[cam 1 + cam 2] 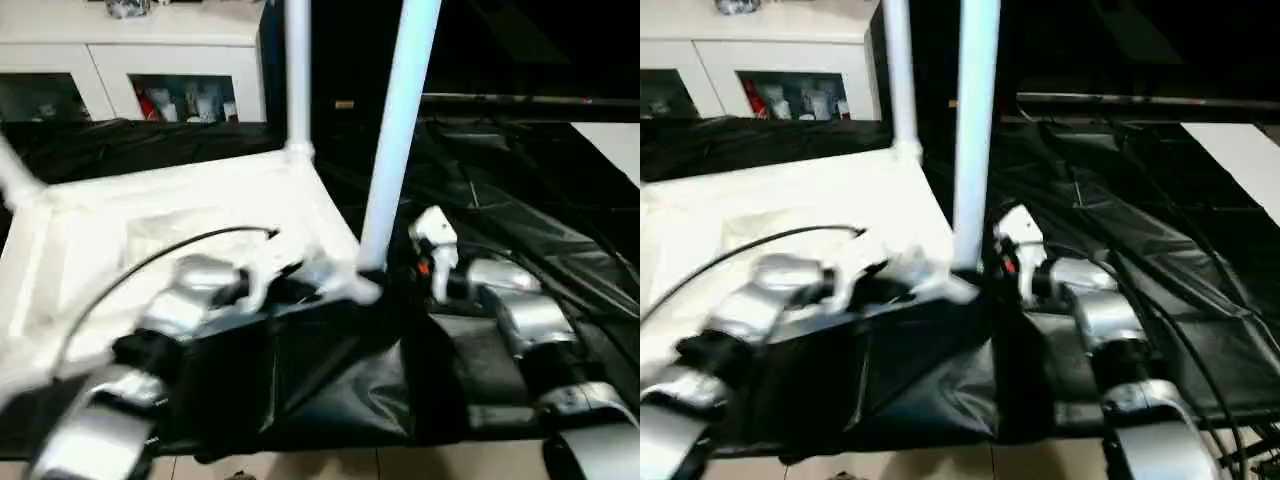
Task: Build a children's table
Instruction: Rotate leg to tighten
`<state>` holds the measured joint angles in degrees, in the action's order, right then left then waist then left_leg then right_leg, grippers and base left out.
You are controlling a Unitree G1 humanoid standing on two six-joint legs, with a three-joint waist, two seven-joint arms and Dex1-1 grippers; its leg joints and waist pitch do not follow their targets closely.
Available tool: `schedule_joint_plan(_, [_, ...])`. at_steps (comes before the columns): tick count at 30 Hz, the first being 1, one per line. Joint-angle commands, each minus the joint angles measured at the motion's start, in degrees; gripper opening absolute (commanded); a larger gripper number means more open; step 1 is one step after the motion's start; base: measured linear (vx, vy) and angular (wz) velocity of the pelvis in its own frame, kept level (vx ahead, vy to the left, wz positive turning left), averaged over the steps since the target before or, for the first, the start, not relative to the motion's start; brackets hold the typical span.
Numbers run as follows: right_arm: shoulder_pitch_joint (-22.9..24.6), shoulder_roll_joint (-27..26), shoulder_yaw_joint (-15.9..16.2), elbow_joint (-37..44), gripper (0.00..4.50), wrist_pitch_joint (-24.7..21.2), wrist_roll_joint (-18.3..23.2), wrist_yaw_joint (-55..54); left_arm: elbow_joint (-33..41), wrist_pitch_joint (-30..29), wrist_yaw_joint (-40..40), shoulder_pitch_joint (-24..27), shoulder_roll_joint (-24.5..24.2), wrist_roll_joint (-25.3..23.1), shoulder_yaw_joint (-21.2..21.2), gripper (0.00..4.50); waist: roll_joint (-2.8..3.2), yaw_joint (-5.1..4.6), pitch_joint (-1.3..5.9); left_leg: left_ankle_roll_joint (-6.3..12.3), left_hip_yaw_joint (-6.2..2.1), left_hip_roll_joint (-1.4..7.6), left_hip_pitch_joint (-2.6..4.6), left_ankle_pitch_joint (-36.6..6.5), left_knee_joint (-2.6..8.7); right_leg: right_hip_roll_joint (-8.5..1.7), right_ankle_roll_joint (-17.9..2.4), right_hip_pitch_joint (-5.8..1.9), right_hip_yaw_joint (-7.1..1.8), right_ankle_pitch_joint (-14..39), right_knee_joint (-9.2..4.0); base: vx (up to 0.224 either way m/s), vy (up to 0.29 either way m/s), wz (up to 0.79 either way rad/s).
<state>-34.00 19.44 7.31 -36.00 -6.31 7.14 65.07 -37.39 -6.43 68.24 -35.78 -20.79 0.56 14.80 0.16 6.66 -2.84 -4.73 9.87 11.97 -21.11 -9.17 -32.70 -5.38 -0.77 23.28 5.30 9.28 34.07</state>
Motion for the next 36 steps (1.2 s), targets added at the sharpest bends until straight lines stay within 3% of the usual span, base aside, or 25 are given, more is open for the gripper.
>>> schedule_joint_plan(1, [0.6,0.9,2.3,2.8,2.93,-1.0,1.2,5.1,3.6,-1.0,3.9,0.5,-0.1,2.7,0.5,0.0,-0.14,0.31,3.93,2.87,0.14,1.5,0.62,-14.1,3.51,-3.05,-13.4,-3.25,-2.5,11.4,-3.22,0.0,0.0,0.0])
schedule_joint_plan(8, [1.0,1.7,2.7,4.0,2.55,-3.4,2.6,9.0,5.6,-1.5,6.9,1.8,-1.6,4.1,0.3,0.0,-0.08,0.73,3.82,2.05,0.15,1.44,0.71,-15.1,3.63,-3.1,-12.5,-3.06,-2.6,14.3,-3.58,0.0,0.0,0.0])
schedule_joint_plan(10, [1.0,1.6,2.8,4.0,2.19,-3.5,2.7,9.2,5.7,-1.6,7.0,1.9,-1.6,4.1,0.3,0.0,-0.18,0.82,3.84,1.99,0.13,1.45,0.69,-15.0,3.62,-3.09,-12.4,-3.07,-2.6,14.3,-3.53,0.0,0.0,0.0])
schedule_joint_plan(18, [1.6,-0.2,2.2,3.3,1.99,-5.2,3.4,6.4,7.0,-3.2,6.2,2.6,-1.1,4.2,-0.3,0.0,-0.36,1.19,3.95,2.05,0.16,1.43,0.67,-13.3,3.52,-3.1,-12.3,-3.05,-2.61,13.2,-3.33,0.0,0.0,0.0])
schedule_joint_plan(20, [1.4,-1.2,1.6,1.5,1.99,-5.1,2.1,2.2,5.7,-3.9,3.0,2.0,-0.3,3.1,-0.7,0.0,-0.36,1.0,3.82,1.41,0.13,1.34,0.75,-14.3,3.61,-3.18,-11.9,-2.93,-2.62,15.0,-3.57,0.0,0.0,0.0])
schedule_joint_plan(24, [0.1,-5.6,-0.9,-5.3,1.98,-3.6,-2.5,-17.0,-0.4,-4.6,-9.8,-1.0,3.4,-0.7,-1.9,0.0,-0.68,0.08,3.55,-0.35,-0.15,1.03,0.73,-16.3,3.92,-3.29,-9.5,-2.91,-2.51,21.3,-4.27,0.0,0.0,0.0])
schedule_joint_plan(26, [0.0,-6.0,-1.2,-5.7,1.98,-3.8,-2.6,-18.3,-0.9,-4.7,-10.8,-1.2,3.7,-0.9,-2.0,0.0,-0.68,-0.29,3.38,-0.66,-0.19,0.93,1.13,-18.2,3.95,-3.35,-8.2,-2.59,-2.47,24.7,-4.86,0.0,0.0,0.0])
schedule_joint_plan(27, [-0.6,-10.7,-4.1,-7.7,1.96,-6.0,-2.6,-30.8,-5.1,-6.8,-21.4,-4.0,7.5,-2.6,-3.1,0.0,-0.51,-0.46,3.34,-0.58,-0.21,0.97,1.03,-18.3,4.03,-3.3,-7.7,-2.55,-2.54,25.5,-4.99,0.0,0.0,0.0])
schedule_joint_plan(28, [-0.8,-12.4,-5.2,-8.3,1.96,-6.8,-2.4,-34.9,-6.5,-7.5,-25.2,-5.0,8.9,-3.0,-3.6,0.0,-0.4,-0.62,3.09,-0.95,-0.13,0.95,1.37,-19.3,4.04,-3.17,-7.5,-2.04,-2.58,26.7,-5.3,0.0,0.0,0.0])
schedule_joint_plan(29, [-1.0,-13.7,-5.7,-8.7,1.96,-7.0,-2.5,-37.8,-7.5,-7.9,-27.5,-5.7,9.9,-3.3,-3.7,0.0,-0.49,-0.84,3.11,-1.81,-0.46,0.66,1.66,-20.8,4.0,-3.23,-6.4,-2.18,-2.2,30.2,-5.52,0.0,0.0,0.0])
schedule_joint_plan(30, [-1.4,-15.7,-5.7,-9.3,1.96,-6.7,-2.6,-40.5,-8.8,-7.8,-30.3,-6.5,11.5,-3.7,-3.6,0.0,-0.45,-0.7,3.3,-1.55,-0.55,0.6,1.56,-20.8,4.01,-3.42,-5.2,-2.41,-2.08,31.5,-5.84,0.0,0.0,0.0])
schedule_joint_plan(32, [-1.8,-17.2,-5.1,-9.5,1.96,-5.9,-2.9,-41.2,-9.7,-7.7,-31.7,-7.1,12.7,-4.0,-3.3,0.0,-0.38,-0.8,3.21,-0.97,-0.55,0.63,1.63,-21.4,4.06,-3.4,-4.7,-2.2,-2.1,31.7,-6.22,0.0,0.0,0.0])
schedule_joint_plan(36, [-2.2,-19.4,-2.5,-9.2,1.96,-2.2,-4.4,-39.0,-10.9,-5.7,-31.7,-7.9,14.4,-4.7,-2.7,0.0,-0.38,-0.76,3.34,-0.25,-0.53,0.59,1.43,-21.7,4.17,-3.28,-4.5,-2.26,-2.12,29.9,-6.26,0.0,0.0,0.0])
